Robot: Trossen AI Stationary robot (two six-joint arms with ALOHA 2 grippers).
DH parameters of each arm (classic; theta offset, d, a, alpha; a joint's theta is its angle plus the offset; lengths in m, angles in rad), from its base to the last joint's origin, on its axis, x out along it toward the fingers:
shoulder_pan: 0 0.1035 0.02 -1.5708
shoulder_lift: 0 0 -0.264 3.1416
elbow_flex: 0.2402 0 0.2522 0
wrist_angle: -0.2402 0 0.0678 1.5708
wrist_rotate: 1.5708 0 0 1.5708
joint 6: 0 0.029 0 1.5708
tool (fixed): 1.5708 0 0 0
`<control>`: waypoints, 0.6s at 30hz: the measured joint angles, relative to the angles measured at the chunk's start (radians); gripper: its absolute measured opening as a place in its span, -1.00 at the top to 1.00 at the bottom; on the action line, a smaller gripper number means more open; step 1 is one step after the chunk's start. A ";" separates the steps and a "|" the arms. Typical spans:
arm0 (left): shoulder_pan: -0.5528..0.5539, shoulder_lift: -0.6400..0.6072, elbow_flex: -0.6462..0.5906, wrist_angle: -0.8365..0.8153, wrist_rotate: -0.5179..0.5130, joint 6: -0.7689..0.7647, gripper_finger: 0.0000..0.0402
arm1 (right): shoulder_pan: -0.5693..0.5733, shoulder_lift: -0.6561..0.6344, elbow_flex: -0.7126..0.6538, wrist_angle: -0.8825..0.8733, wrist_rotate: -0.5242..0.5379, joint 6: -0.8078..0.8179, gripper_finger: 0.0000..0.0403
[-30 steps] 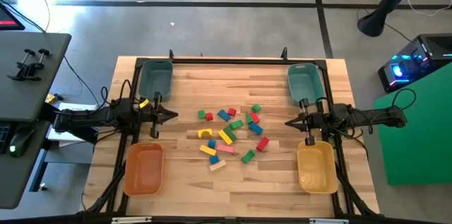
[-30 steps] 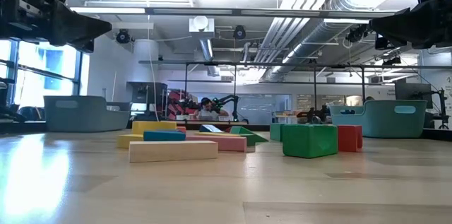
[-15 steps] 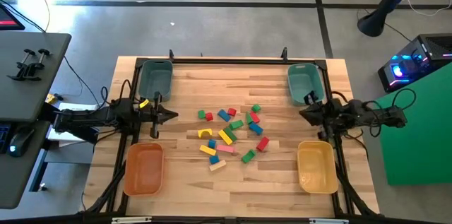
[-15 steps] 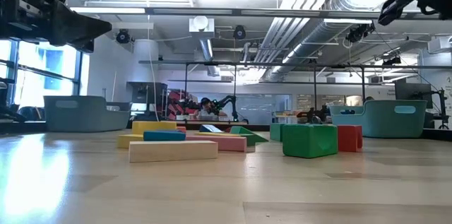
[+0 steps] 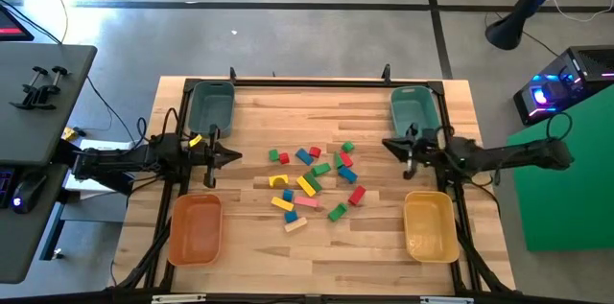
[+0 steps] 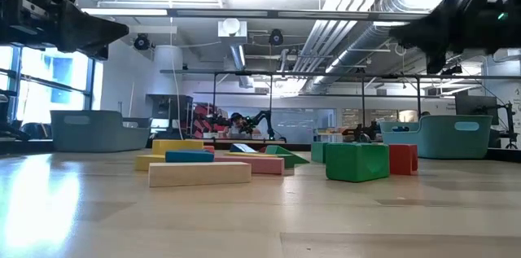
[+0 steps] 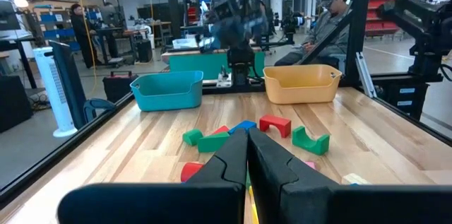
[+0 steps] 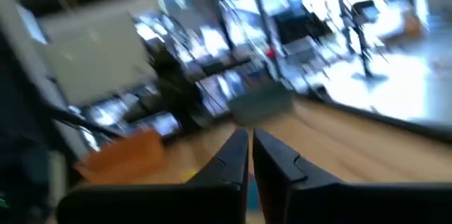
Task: Sort blocks by size
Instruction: Put the green semicircle block into the green bin
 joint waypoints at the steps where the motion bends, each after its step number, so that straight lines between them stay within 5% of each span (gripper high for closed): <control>1: 0.000 0.000 0.000 0.000 0.000 0.000 1.00 | -0.020 0.041 0.007 -0.018 -0.002 0.016 0.87; 6: 0.000 0.000 0.000 0.000 0.000 0.000 1.00 | -0.098 0.229 0.117 -0.131 -0.093 0.031 0.66; 18: 0.000 0.000 0.000 0.003 -0.004 0.000 1.00 | -0.253 0.669 0.561 -0.601 -0.314 -0.311 -0.03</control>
